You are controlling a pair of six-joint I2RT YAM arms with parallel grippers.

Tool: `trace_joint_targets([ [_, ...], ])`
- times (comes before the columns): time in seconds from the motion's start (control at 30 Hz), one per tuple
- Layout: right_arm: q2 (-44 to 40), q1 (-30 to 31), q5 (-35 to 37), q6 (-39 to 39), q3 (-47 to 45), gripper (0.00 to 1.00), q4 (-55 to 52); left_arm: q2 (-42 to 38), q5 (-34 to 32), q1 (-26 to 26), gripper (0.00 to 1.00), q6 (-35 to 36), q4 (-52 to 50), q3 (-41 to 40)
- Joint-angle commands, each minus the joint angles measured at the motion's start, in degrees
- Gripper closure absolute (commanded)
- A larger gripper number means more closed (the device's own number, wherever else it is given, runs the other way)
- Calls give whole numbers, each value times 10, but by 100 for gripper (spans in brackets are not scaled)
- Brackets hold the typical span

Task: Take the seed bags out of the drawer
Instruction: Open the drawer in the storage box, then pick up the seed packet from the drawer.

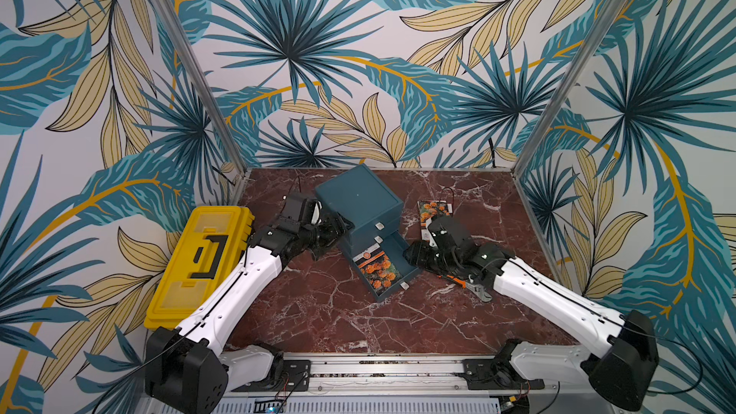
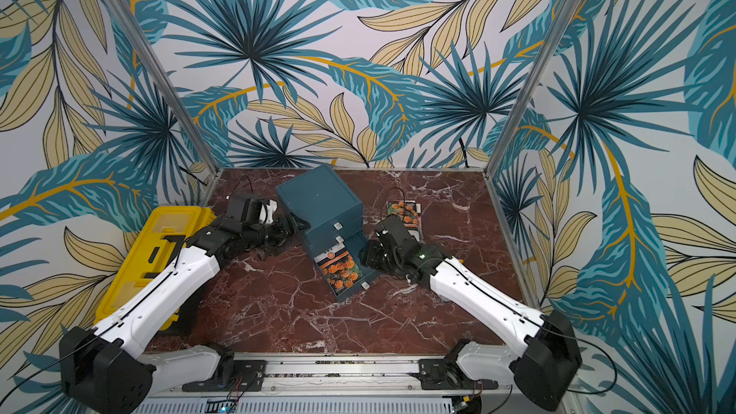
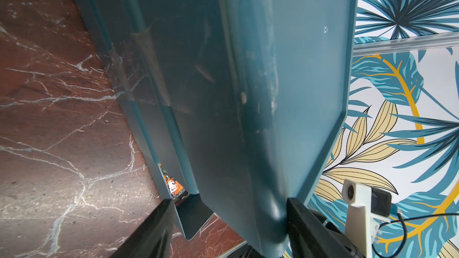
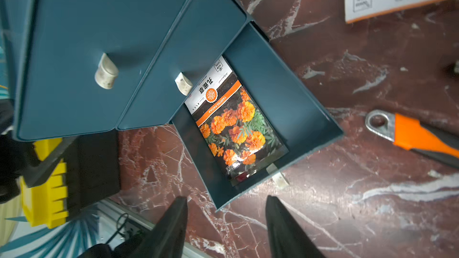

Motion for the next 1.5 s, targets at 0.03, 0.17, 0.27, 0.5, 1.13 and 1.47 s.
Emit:
trace_joint_targets([
  [0.03,70,2,-21,-74,55,50,-28,-7,-17,3,25,8,-25,-7],
  [0.17,125,2,-39,-67,64,56,9,-5,-24,3,26,6,-26,1],
  [0.27,145,2,-40,-66,57,57,28,-2,-26,2,26,2,-24,7],
  [0.5,182,1,-34,-92,53,57,32,7,-28,2,25,-7,-12,20],
  [1.13,276,-6,-42,-110,74,57,58,45,-25,-4,32,-24,20,38],
  [1.47,283,-7,-21,-123,65,50,67,43,-30,-6,35,-30,27,2],
])
